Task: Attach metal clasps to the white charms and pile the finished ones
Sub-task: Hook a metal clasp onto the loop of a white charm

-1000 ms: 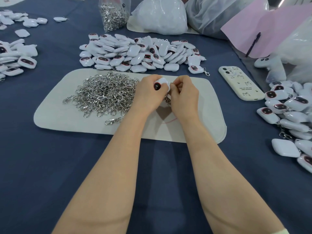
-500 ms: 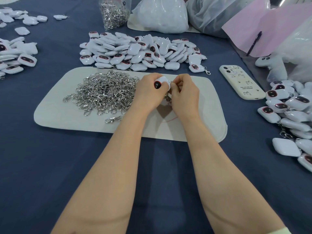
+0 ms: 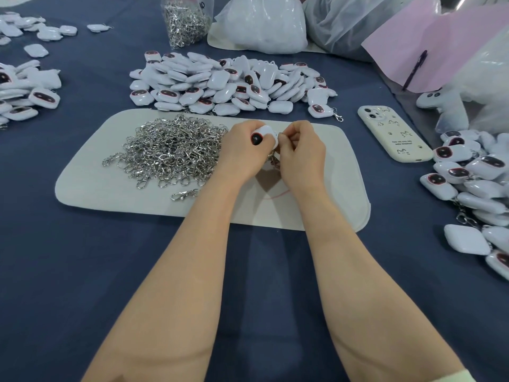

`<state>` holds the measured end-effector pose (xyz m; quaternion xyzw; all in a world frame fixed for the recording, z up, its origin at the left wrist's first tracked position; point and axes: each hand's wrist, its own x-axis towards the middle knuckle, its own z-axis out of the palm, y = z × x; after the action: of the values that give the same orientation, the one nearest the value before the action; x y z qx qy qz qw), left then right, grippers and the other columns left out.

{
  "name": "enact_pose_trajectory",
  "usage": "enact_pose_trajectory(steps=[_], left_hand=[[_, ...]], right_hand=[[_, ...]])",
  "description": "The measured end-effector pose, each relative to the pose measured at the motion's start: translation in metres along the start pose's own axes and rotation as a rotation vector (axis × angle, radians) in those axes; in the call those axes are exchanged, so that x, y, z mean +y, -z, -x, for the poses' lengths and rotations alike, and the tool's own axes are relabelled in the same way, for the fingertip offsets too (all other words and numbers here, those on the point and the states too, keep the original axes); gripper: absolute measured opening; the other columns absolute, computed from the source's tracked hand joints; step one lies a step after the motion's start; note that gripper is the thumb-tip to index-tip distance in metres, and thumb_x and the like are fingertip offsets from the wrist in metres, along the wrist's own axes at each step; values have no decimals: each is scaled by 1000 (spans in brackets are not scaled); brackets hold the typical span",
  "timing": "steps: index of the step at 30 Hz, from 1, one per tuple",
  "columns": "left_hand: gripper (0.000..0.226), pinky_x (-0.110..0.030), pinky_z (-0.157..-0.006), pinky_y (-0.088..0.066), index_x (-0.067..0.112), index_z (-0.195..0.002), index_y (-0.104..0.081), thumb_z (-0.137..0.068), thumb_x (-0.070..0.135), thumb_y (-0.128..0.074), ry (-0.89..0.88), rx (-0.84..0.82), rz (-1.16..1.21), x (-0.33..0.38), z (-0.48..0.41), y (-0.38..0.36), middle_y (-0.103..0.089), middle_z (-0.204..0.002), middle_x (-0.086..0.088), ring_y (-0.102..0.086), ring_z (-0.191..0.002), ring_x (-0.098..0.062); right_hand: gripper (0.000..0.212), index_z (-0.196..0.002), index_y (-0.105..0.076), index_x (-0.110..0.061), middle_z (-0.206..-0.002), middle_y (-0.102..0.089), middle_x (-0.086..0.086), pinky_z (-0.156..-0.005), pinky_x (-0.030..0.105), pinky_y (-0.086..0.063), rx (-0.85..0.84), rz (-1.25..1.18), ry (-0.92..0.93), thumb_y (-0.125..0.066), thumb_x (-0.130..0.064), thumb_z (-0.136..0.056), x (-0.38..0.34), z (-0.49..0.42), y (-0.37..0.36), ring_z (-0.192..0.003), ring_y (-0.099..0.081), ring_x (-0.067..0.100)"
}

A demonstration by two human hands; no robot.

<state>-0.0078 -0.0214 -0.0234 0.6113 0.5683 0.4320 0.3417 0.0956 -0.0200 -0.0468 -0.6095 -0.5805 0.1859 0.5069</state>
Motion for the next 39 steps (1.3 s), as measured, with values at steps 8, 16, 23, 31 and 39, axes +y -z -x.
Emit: enact_pose_trajectory(steps=[8, 16, 23, 31, 39], left_hand=[[21, -54, -73, -54, 3, -95, -65, -82, 16, -55, -5, 32, -10, -1, -2, 2, -62, -78, -22, -62, -80, -40], [9, -51, -76, -53, 15, -91, -63, -84, 14, -57, -29, 19, -53, -1, 0, -1, -66, -86, -21, -64, -81, -37], [23, -52, -79, -54, 10, -107, -65, -86, 14, -57, -16, 24, -37, -2, -2, -2, -67, -90, -15, -65, -87, -36], [19, -50, -76, -54, 6, -100, -65, -85, 12, -57, -47, 20, -67, -3, -2, 0, -61, -79, -10, -64, -81, -36], [18, -46, -75, -54, 6, -99, -66, -84, 12, -56, -50, 27, -80, -3, -3, 2, -57, -74, -7, -63, -78, -33]], right_hand=[[9, -90, -54, -11, -70, -52, -10, -59, 6, -37, -37, -5, 9, -51, -2, -90, -2, 2, -1, -64, -49, 3], [6, -94, -56, -5, -70, -49, -15, -60, 2, -37, 1, -19, -13, -53, -2, -90, -1, 1, 1, -61, -50, -5], [7, -93, -57, -7, -71, -51, -12, -61, 3, -37, -4, -30, -7, -53, -2, -90, -1, 0, 1, -63, -49, -2], [11, -89, -53, -14, -71, -51, -13, -61, 3, -38, -24, -39, -27, -54, -3, -90, -2, 1, 2, -65, -50, -1], [8, -93, -57, -5, -74, -53, -7, -62, 7, -37, -21, -1, 37, -53, -1, -89, -2, 2, 1, -71, -51, 12]])
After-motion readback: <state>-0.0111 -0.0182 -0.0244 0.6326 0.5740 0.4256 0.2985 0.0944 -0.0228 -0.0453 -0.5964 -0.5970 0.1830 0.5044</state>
